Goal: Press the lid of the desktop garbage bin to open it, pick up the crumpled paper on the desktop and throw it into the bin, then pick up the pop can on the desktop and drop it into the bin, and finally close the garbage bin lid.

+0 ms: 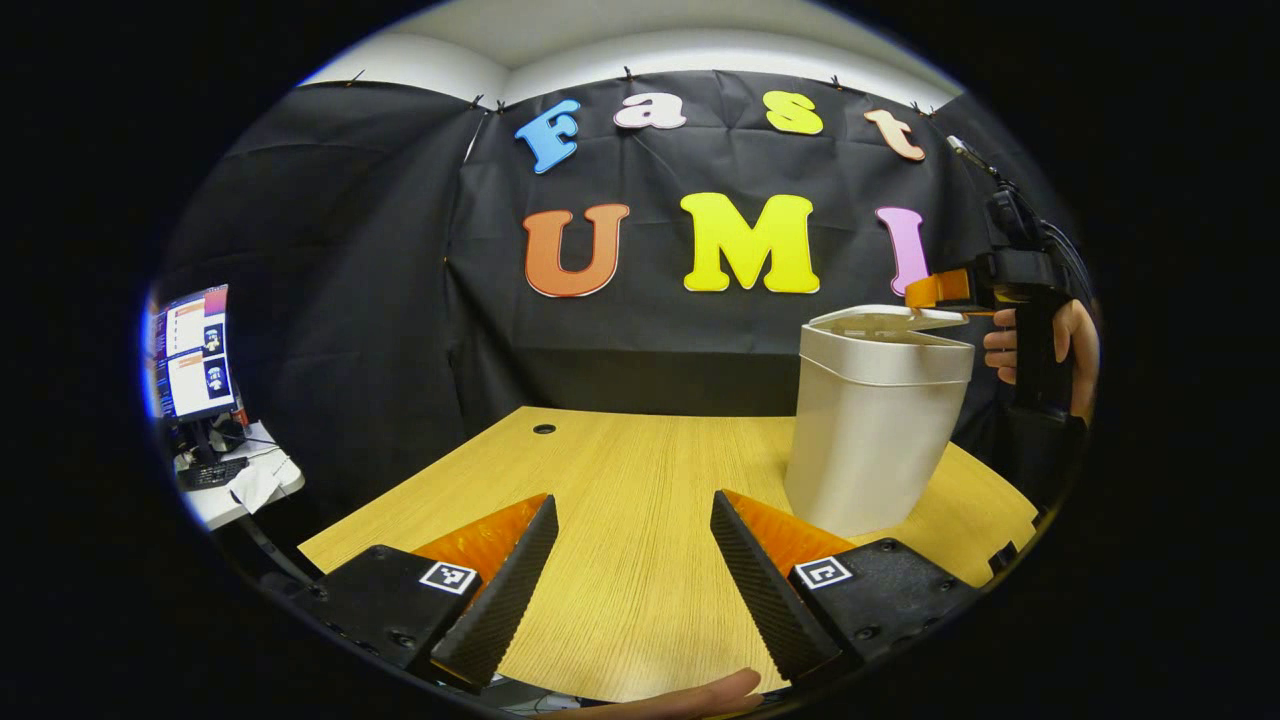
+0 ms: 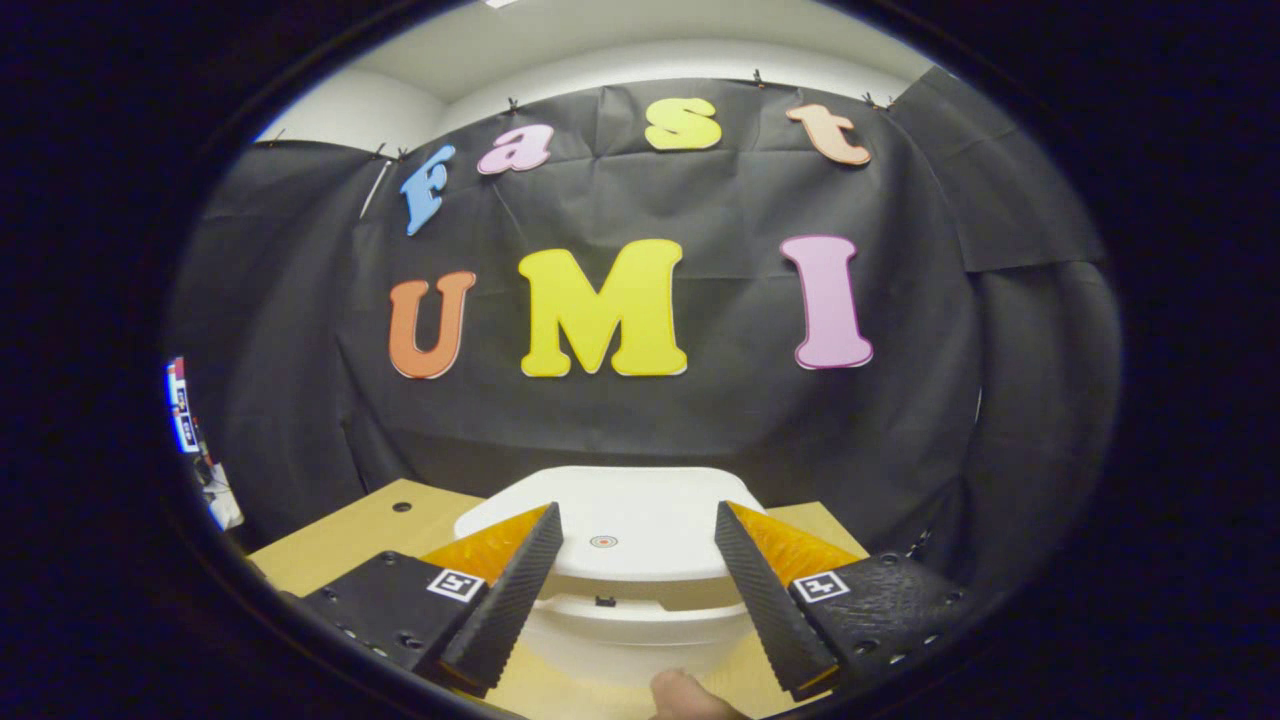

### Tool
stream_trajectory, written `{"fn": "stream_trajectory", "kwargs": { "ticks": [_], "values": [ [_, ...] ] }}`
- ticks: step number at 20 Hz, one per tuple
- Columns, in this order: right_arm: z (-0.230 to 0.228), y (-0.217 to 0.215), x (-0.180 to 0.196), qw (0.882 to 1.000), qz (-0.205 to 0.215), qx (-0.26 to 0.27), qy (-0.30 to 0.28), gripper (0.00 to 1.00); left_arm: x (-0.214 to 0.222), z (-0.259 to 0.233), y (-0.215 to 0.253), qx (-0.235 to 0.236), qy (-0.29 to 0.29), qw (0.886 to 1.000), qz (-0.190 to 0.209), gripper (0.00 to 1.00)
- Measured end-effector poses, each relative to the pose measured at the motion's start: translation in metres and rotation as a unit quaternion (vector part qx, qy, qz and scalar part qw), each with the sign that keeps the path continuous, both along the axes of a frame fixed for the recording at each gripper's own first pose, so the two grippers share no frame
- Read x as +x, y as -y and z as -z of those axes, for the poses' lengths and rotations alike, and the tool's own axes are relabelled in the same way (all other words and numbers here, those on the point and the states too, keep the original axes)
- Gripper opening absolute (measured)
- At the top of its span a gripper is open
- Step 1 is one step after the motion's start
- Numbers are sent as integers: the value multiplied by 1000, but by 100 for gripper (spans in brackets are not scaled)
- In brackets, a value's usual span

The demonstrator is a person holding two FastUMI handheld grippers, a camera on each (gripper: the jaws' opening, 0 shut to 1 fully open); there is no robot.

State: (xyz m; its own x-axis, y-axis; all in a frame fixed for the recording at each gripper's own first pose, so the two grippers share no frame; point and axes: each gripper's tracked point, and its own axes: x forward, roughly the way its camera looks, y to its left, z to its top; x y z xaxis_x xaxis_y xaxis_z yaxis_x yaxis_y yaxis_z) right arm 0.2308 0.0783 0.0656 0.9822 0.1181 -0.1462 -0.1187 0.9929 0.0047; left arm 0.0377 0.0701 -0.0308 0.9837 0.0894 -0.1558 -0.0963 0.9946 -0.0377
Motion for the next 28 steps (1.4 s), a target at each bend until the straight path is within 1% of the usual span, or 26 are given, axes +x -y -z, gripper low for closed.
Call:
{"fn": "stream_trajectory", "kwargs": {
  "ticks": [1,3,5,7,8,9,10,13,14,16,17,18,19,20,21,22,24,26,28],
  "values": [
    [9,-2,0,1000,0,-7,-17,98,0,1,-1,-3,-2,1000,-2,99],
    [18,-3,0,999,3,-11,-36,99,0,2,-4,-6,-5,1000,-7,99],
    [18,-2,-2,999,3,-15,-29,98,1,0,-5,-3,-3,1000,-9,99],
    [26,-5,-2,999,2,0,-32,99,0,-1,-3,-3,-2,1000,-7,99],
    [31,-3,-5,999,-1,-15,-34,99,1,0,-2,-2,-3,1000,-5,99],
    [32,-3,-3,999,-1,-27,-35,100,1,0,-1,-1,-3,1000,-4,99],
    [36,-2,-5,999,0,-19,-45,100,0,1,0,-2,-4,1000,-3,99],
    [22,-4,-3,999,-1,-35,-14,100,-4,-5,4,1,3,1000,0,99],
    [21,-5,-5,999,2,-31,-17,98,-5,-8,5,4,7,1000,2,99],
    [23,0,-13,1000,12,1,-20,97,-6,-13,6,7,17,1000,4,99],
    [23,2,-18,1000,16,16,-13,96,-6,-13,7,6,18,1000,4,99],
    [21,3,-23,1000,12,18,5,97,-6,-12,9,0,18,1000,8,99],
    [23,5,-27,1000,10,11,17,94,-6,-13,13,-2,19,1000,12,99],
    [30,8,-34,1000,9,-2,16,96,-7,-14,14,1,20,1000,15,99],
    [36,13,-42,1000,10,0,22,95,-7,-15,15,6,21,1000,14,99],
    [40,18,-54,999,14,16,25,97,-8,-17,15,8,25,1000,12,99],
    [56,20,-75,999,6,35,36,96,-7,-20,21,6,33,999,24,99],
    [70,22,-99,998,-8,33,50,96,-7,-25,24,2,44,999,27,99],
    [83,30,-120,998,-10,23,54,96,-6,-24,30,6,45,998,33,99]
  ]
}}
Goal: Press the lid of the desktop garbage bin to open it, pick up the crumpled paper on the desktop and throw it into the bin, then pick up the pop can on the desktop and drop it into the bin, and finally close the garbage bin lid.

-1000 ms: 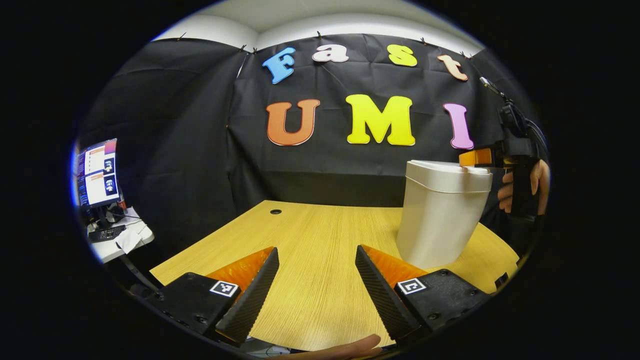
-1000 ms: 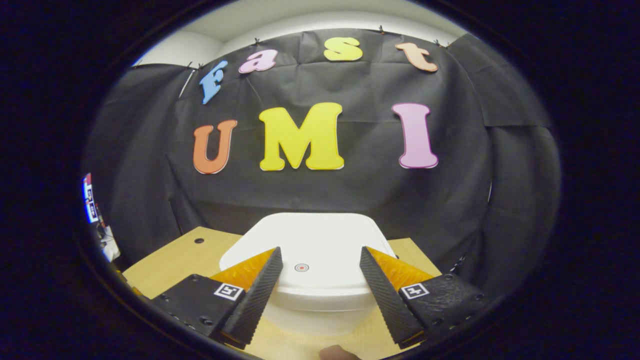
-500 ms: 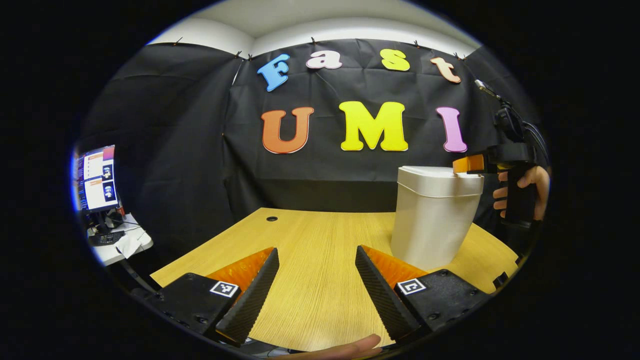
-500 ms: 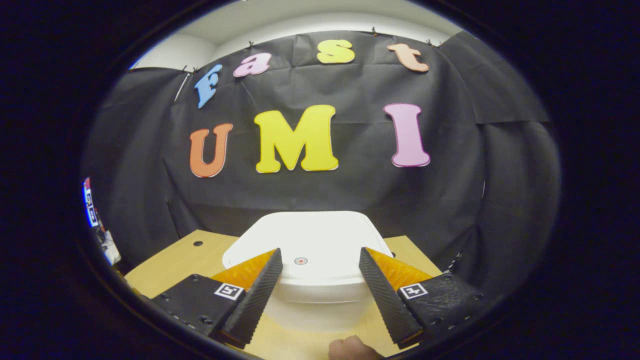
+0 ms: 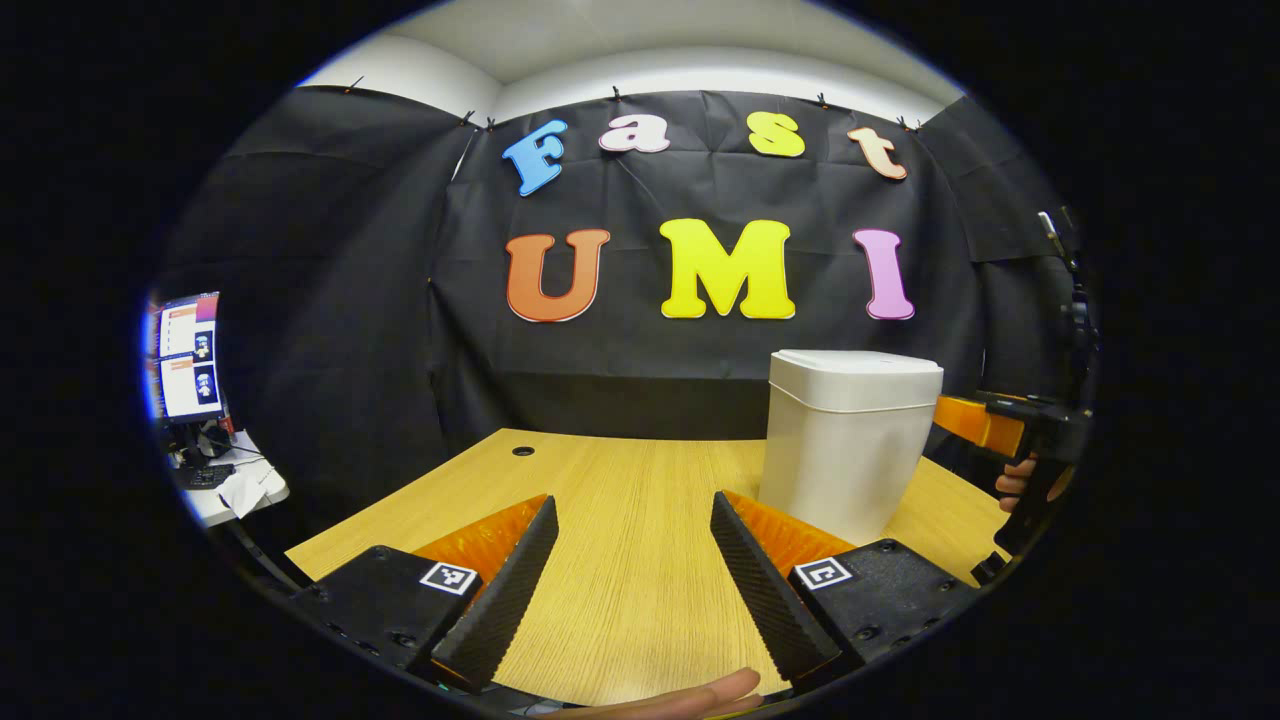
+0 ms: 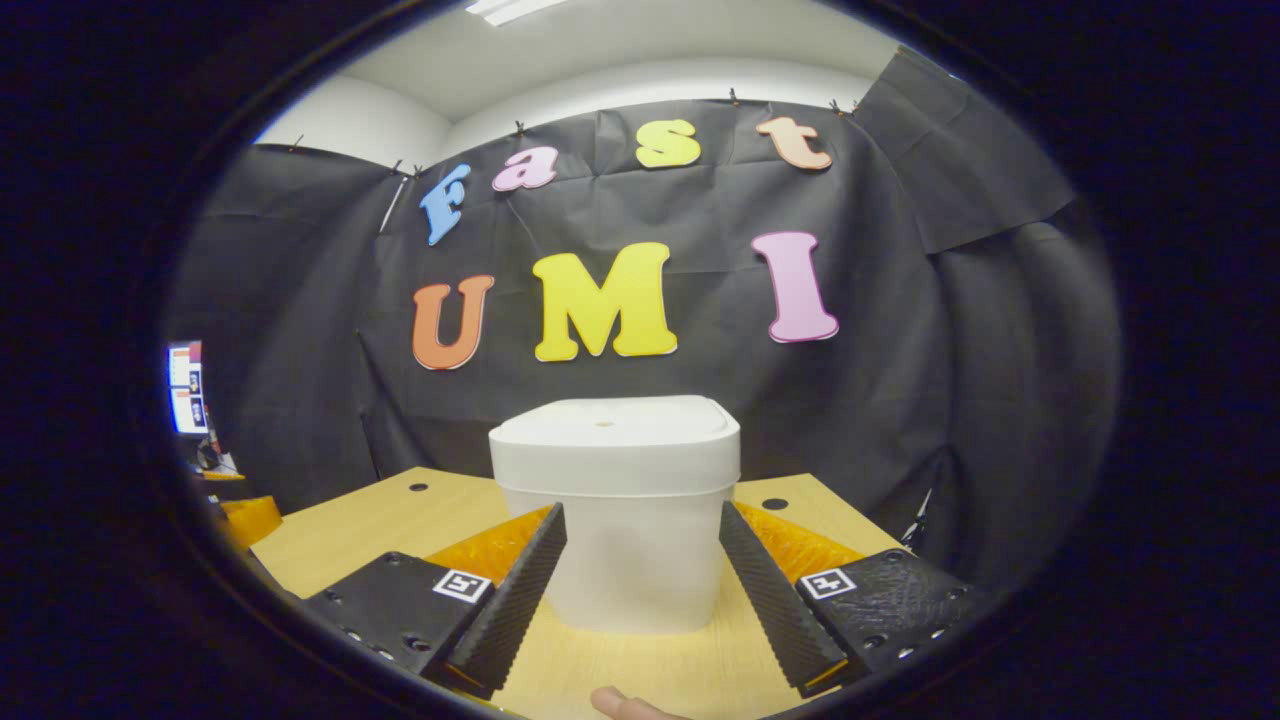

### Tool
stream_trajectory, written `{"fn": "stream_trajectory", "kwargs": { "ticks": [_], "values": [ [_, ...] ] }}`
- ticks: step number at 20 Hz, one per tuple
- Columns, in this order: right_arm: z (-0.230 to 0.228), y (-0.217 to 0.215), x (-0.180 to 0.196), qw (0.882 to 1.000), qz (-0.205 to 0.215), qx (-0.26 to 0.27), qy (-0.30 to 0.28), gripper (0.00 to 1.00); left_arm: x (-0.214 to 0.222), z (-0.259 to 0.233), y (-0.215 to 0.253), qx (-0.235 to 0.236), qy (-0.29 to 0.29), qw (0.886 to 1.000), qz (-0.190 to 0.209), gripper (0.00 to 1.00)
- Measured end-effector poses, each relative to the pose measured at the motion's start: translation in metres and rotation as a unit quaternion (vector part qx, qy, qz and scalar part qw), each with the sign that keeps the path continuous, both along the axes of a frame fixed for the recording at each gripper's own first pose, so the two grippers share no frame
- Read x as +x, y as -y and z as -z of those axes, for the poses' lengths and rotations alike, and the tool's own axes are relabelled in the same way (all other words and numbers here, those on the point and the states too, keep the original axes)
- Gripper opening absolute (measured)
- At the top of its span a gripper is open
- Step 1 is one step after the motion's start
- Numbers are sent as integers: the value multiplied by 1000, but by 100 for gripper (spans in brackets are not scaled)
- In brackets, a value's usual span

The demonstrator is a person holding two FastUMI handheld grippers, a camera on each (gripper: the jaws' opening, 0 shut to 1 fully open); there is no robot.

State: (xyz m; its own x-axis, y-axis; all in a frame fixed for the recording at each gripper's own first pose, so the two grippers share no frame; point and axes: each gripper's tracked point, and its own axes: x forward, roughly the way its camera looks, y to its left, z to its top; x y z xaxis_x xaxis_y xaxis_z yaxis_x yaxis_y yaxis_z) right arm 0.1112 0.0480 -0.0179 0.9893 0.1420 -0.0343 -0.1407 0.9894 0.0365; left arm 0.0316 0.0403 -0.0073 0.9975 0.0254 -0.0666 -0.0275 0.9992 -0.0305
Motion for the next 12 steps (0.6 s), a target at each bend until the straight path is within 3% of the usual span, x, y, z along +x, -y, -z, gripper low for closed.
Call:
{"fn": "stream_trajectory", "kwargs": {
  "ticks": [3,6,9,12],
  "values": [
    [20,18,-28,1000,4,-27,4,96,1,0,8,15,6,1000,3,99],
    [32,33,-49,1000,-5,-15,5,96,8,4,19,8,12,1000,5,99],
    [27,61,-40,999,28,-1,22,96,16,9,34,29,14,999,8,99],
    [20,64,-32,999,32,3,35,96,21,18,46,55,6,998,-3,99]
  ]
}}
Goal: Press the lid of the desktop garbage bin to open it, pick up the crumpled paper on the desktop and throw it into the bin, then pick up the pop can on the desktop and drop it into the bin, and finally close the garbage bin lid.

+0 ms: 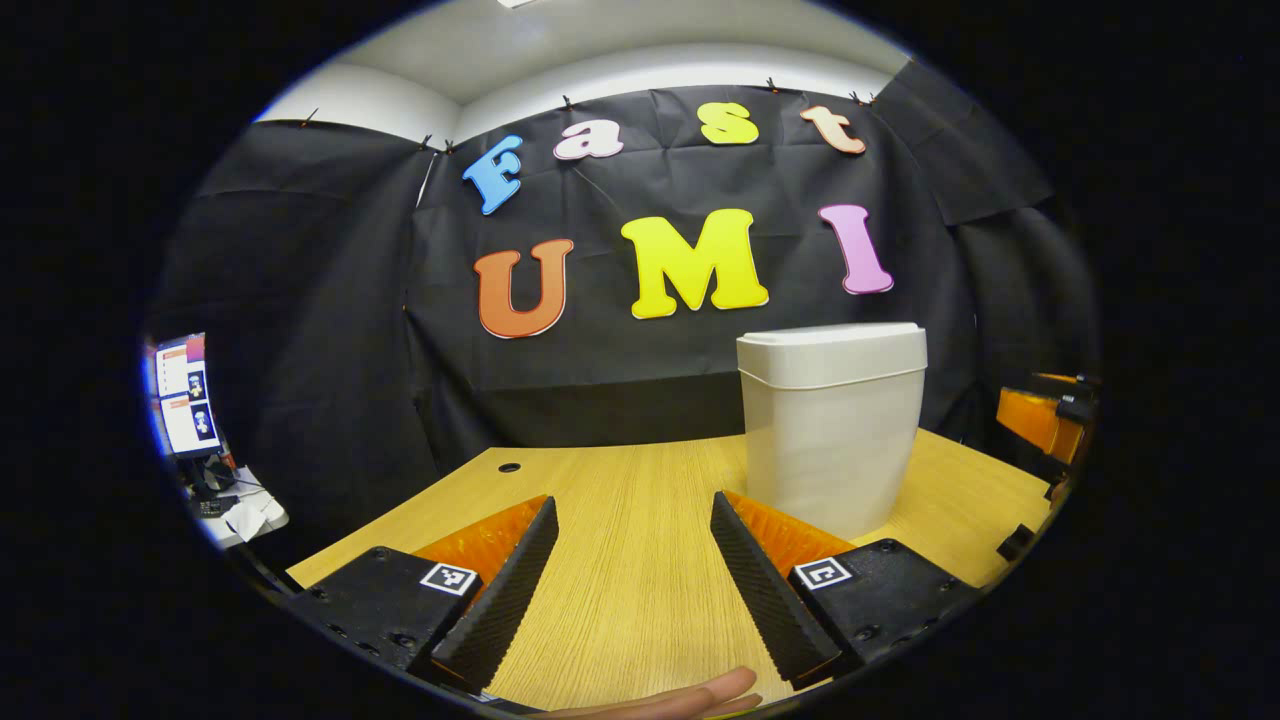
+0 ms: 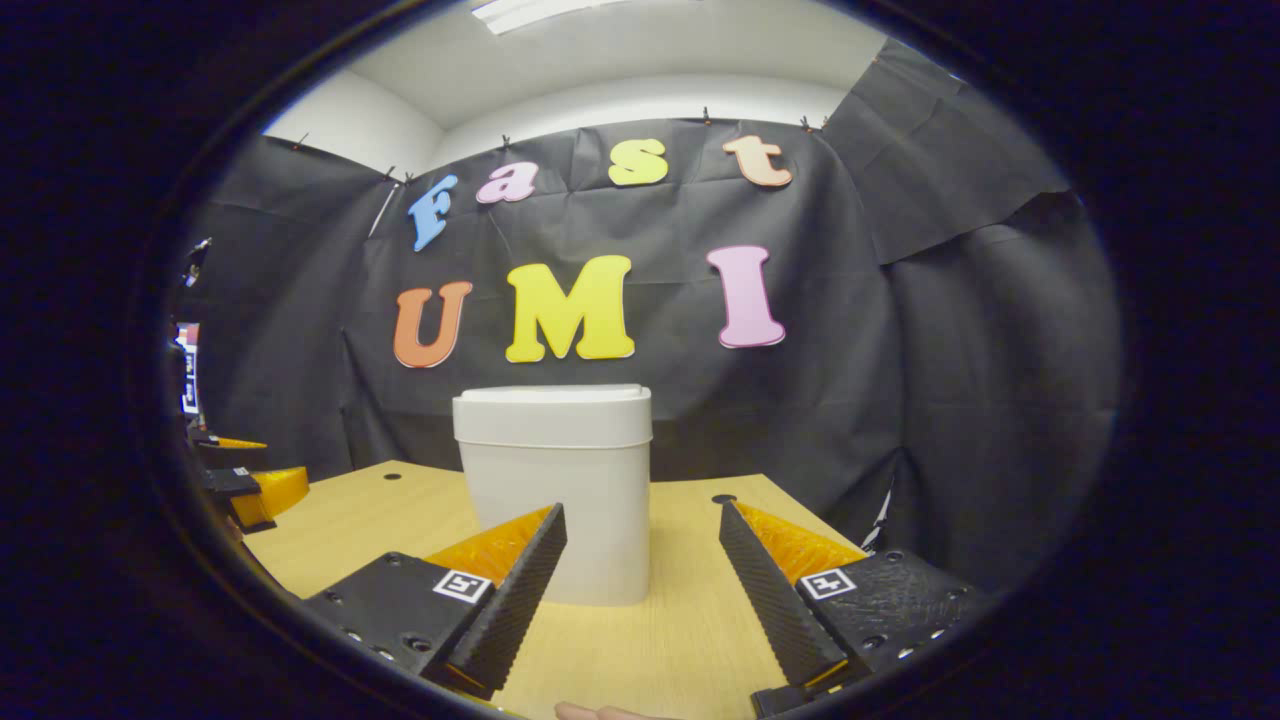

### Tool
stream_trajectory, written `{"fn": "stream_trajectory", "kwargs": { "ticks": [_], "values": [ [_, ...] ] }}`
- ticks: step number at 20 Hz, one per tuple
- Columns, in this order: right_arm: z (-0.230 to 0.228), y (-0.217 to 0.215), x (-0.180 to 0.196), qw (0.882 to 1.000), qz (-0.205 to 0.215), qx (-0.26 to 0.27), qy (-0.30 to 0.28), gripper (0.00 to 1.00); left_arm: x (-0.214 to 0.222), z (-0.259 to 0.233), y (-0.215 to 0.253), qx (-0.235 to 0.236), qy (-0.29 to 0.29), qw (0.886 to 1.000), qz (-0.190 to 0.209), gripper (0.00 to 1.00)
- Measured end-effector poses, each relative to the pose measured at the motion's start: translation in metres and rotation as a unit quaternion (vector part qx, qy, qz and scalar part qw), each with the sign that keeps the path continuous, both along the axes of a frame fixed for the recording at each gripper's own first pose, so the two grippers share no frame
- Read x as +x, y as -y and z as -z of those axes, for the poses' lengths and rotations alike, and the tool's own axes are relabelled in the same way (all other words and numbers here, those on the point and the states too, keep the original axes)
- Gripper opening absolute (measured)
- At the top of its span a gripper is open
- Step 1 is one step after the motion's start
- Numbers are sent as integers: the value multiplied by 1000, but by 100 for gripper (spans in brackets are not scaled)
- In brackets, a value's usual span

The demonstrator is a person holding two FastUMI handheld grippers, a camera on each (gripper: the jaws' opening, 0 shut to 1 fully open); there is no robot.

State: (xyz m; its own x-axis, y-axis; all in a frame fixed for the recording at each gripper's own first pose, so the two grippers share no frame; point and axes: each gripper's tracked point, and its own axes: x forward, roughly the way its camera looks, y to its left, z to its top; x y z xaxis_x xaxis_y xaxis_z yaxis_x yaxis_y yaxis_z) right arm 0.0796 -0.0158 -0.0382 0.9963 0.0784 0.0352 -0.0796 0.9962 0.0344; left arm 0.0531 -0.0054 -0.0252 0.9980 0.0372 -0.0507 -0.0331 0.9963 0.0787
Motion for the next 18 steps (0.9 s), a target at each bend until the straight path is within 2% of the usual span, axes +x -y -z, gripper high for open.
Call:
{"fn": "stream_trajectory", "kwargs": {
  "ticks": [4,5,7,8,12,13,14,18],
  "values": [
    [8,3,-4,1000,-8,9,7,96,-3,-6,12,-31,14,999,7,99],
    [12,0,-7,1000,-14,13,3,93,-3,-7,12,-28,13,999,7,99],
    [15,-3,-12,1000,-21,18,0,96,-5,-7,11,-17,15,1000,3,99],
    [13,-8,-14,1000,-28,13,0,93,-5,-8,10,-16,16,1000,1,99],
    [14,-25,-23,999,-40,-16,11,96,-11,-16,9,-19,25,999,8,99],
    [18,-31,-25,999,-47,-21,10,93,-11,-18,8,-22,27,999,8,99],
    [20,-37,-27,998,-54,-23,9,96,-12,-20,7,-24,29,999,7,99],
    [26,-46,-27,998,-63,-26,5,96,-11,-22,6,-24,33,999,6,99]
  ]
}}
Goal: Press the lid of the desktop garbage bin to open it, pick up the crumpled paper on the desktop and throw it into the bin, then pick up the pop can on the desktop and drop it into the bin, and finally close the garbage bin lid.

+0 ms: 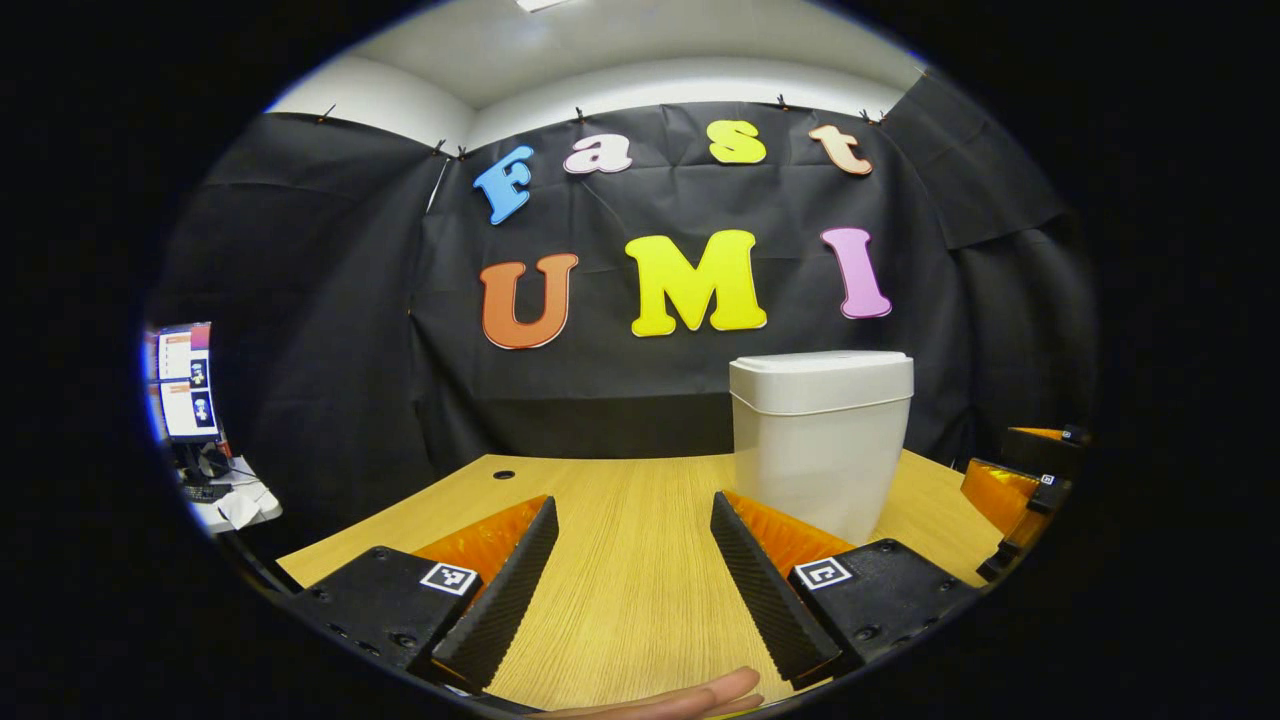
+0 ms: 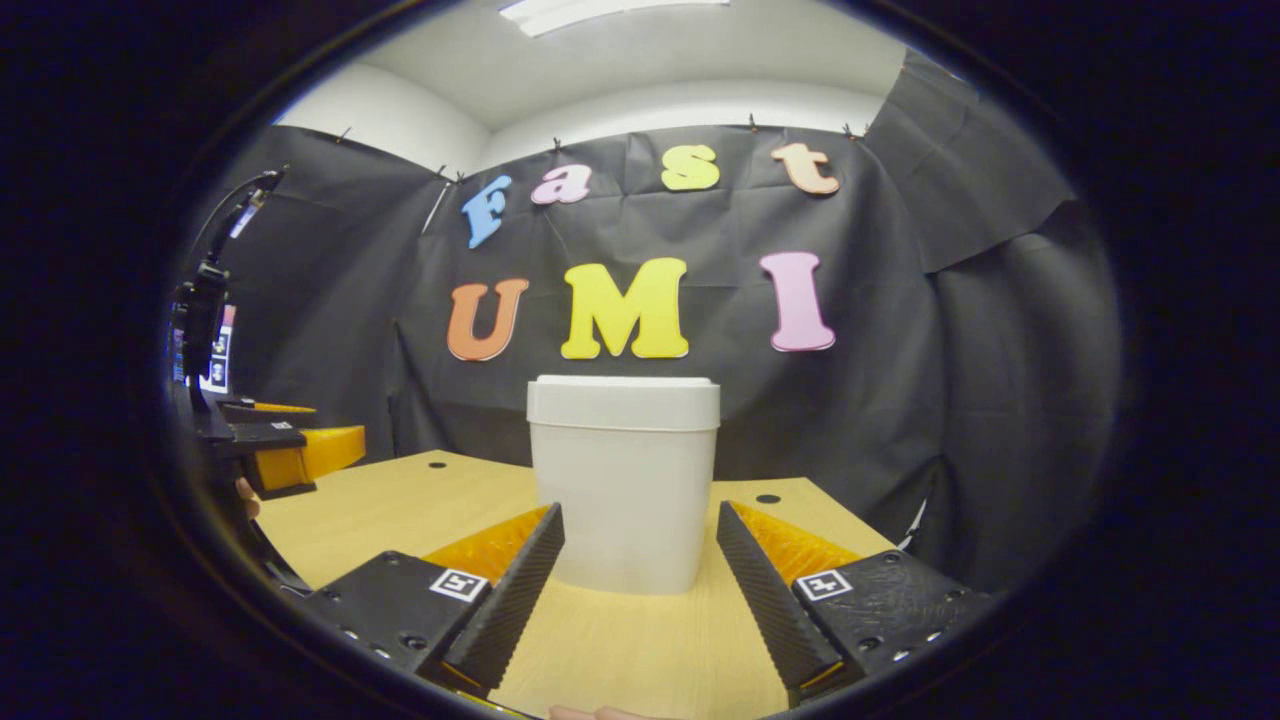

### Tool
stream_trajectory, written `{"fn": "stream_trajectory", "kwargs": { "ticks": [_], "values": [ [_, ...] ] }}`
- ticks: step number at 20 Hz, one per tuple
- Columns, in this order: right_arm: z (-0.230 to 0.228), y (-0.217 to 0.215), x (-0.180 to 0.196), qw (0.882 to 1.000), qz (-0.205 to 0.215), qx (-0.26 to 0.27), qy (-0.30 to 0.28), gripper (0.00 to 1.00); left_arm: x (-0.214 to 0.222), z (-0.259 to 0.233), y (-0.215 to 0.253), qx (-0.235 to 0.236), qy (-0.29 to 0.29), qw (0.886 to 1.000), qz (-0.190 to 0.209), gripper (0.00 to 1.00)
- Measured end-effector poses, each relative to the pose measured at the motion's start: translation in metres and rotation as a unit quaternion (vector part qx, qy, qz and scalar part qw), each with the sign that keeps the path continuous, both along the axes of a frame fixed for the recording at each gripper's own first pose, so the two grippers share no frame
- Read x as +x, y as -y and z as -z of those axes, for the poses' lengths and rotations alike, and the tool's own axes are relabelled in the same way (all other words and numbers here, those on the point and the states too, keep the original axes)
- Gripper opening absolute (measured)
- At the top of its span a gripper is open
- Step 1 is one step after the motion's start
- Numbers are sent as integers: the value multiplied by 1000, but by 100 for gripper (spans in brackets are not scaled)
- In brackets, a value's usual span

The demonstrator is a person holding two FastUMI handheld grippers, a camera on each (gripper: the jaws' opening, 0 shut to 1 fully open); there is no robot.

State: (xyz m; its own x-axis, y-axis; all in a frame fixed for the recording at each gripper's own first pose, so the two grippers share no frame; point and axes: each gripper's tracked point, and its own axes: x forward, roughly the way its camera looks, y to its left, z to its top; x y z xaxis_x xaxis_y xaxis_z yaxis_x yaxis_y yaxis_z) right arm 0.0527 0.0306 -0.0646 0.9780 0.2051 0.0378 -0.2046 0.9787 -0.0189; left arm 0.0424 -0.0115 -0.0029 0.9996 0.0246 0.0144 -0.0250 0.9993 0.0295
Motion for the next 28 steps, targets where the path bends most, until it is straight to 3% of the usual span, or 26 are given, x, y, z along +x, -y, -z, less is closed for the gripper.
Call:
{"fn": "stream_trajectory", "kwargs": {
  "ticks": [10,16,18,21,28],
  "values": [
    [4,-2,-3,1000,-12,23,-16,96,3,7,17,-25,-9,999,21,99],
    [10,-16,-4,1000,-25,7,-15,93,1,6,8,-22,-6,1000,7,99],
    [8,-17,-5,1000,-24,7,-12,99,0,4,11,-29,-2,999,13,99],
    [4,-7,-4,1000,-10,13,-3,95,2,5,26,-44,-7,998,39,99],
    [2,2,-1,1000,-6,17,-6,96,0,8,33,-21,-3,999,35,99]
  ]
}}
